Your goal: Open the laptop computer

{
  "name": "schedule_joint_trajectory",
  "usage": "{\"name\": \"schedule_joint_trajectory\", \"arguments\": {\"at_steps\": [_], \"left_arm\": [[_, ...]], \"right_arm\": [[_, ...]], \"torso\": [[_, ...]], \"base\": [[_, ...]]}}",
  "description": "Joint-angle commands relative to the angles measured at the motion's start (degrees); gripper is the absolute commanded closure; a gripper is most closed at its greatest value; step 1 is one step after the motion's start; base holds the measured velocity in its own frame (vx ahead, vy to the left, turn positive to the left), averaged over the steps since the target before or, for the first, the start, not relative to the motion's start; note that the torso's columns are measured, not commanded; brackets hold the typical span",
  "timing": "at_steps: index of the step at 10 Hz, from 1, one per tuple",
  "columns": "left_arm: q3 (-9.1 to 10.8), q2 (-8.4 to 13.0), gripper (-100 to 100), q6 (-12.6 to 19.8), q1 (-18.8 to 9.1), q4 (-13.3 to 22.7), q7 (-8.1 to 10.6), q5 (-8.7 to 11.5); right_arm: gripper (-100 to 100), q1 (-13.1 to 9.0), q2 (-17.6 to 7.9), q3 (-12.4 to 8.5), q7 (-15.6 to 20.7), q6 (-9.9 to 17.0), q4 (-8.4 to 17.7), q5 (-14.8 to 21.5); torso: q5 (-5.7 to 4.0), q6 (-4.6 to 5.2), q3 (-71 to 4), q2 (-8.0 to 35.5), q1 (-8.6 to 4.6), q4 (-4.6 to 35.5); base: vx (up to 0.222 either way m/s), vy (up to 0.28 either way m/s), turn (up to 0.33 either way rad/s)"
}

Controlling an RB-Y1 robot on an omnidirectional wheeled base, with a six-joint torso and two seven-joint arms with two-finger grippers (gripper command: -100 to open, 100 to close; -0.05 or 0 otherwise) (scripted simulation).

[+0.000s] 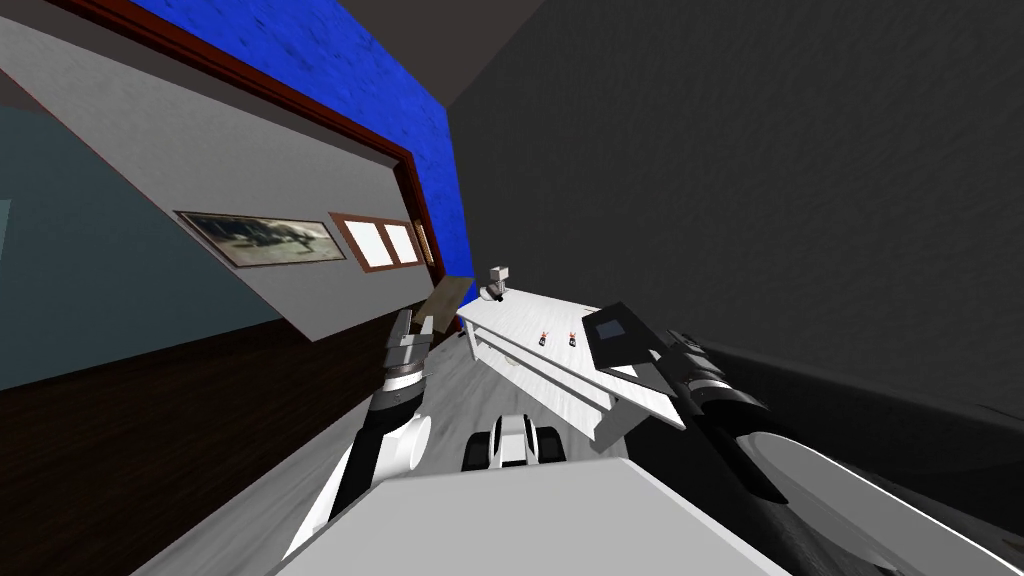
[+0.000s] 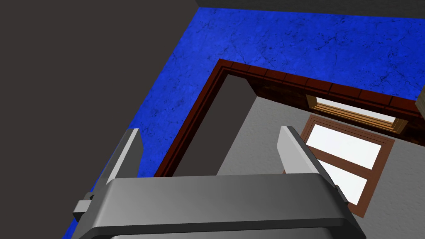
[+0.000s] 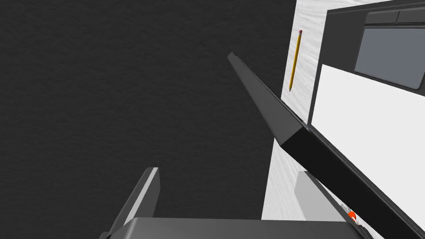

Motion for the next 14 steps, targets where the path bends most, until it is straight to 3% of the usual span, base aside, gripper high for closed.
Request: {"name": "schedule_joint_trajectory", "arguments": {"at_steps": [1,2,6,7,9,14], "left_arm": [[0.00,-0.01,0,0.00,0.01,0.00,0.00,0.00],[-0.01,-0.01,0,0.00,0.01,0.00,0.00,0.00],[-0.01,-0.01,0,0.00,0.00,0.00,0.00,0.00],[0.00,0.00,0,0.00,0.00,0.00,0.00,0.00],[-0.01,-0.02,0,-0.01,0.02,-0.01,0.00,0.00],[-0.01,-0.01,0,-0.01,0.02,-0.01,0.00,0.00]], "right_arm": [[-100,0.01,0.00,0.07,0.11,0.06,-0.08,0.08],[100,0.02,0.01,0.06,0.10,0.05,-0.06,0.07],[100,-5.64,4.69,2.61,-2.54,-0.24,3.51,0.26],[-100,-3.16,2.27,0.35,-2.36,-0.91,1.59,-1.26],[-100,-1.69,0.60,-1.33,-2.45,-1.52,0.17,-2.97],[-100,2.73,-4.43,-6.37,-2.72,-3.34,-4.09,-8.09]], "torso": [[0.19,-0.07,-0.08,-0.13,0.40,0.03],[0.31,-0.15,-0.17,-0.23,0.59,0.02],[0.17,-0.16,0.04,0.10,0.14,0.13],[0.17,-0.17,-0.01,0.02,0.13,0.10],[0.35,-0.18,-0.33,-0.47,0.72,-0.05],[0.19,-0.18,0.00,0.05,0.20,0.11]], "base": [[-0.009,-0.014,-0.005],[-0.005,-0.008,-0.001],[-0.087,-0.077,0.093],[-0.008,-0.047,-0.123],[0.066,0.047,-0.134],[0.069,0.043,-0.121]]}}
